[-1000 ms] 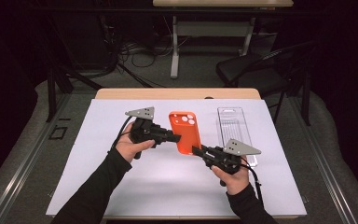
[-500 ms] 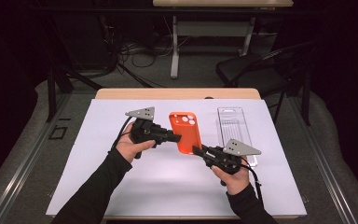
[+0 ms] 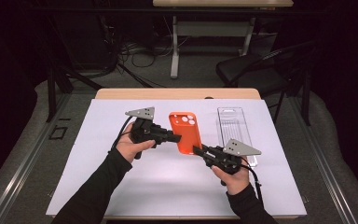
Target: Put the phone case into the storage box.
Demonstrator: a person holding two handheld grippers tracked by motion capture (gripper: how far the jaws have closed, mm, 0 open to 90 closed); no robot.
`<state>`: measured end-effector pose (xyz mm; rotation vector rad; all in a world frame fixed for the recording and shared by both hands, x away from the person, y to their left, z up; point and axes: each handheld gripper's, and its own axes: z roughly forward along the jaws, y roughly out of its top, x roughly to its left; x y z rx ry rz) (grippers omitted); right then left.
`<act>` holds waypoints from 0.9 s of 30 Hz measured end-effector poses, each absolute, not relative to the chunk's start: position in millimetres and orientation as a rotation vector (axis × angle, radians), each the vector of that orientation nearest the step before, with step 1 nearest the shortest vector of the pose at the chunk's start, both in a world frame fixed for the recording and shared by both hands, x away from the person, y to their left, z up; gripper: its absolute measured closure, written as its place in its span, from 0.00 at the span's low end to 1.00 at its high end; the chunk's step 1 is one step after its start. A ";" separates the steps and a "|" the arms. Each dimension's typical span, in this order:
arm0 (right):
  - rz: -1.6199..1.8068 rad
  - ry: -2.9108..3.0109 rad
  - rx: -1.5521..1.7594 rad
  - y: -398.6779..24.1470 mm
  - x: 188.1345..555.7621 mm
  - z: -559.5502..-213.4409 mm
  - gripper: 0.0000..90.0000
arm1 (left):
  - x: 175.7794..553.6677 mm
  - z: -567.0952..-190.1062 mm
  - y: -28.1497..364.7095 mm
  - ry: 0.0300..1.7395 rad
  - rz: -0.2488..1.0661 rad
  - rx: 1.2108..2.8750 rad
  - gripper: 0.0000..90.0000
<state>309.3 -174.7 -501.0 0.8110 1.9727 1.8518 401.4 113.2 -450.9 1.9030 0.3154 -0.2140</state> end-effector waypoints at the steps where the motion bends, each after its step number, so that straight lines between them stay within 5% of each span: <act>1: 1.851 1.975 0.811 -174.8 309.4 -500.9 0.89 | 401.5 -450.9 113.3 0.315 -0.215 1.904 0.91; 14: 1.850 1.980 0.812 -173.7 309.6 -501.1 0.87 | 402.3 -451.2 113.9 0.304 -0.215 1.909 0.91; 27: 1.839 1.990 0.806 -172.2 309.6 -499.7 0.74 | 402.9 -452.5 112.8 0.325 -0.213 1.923 0.91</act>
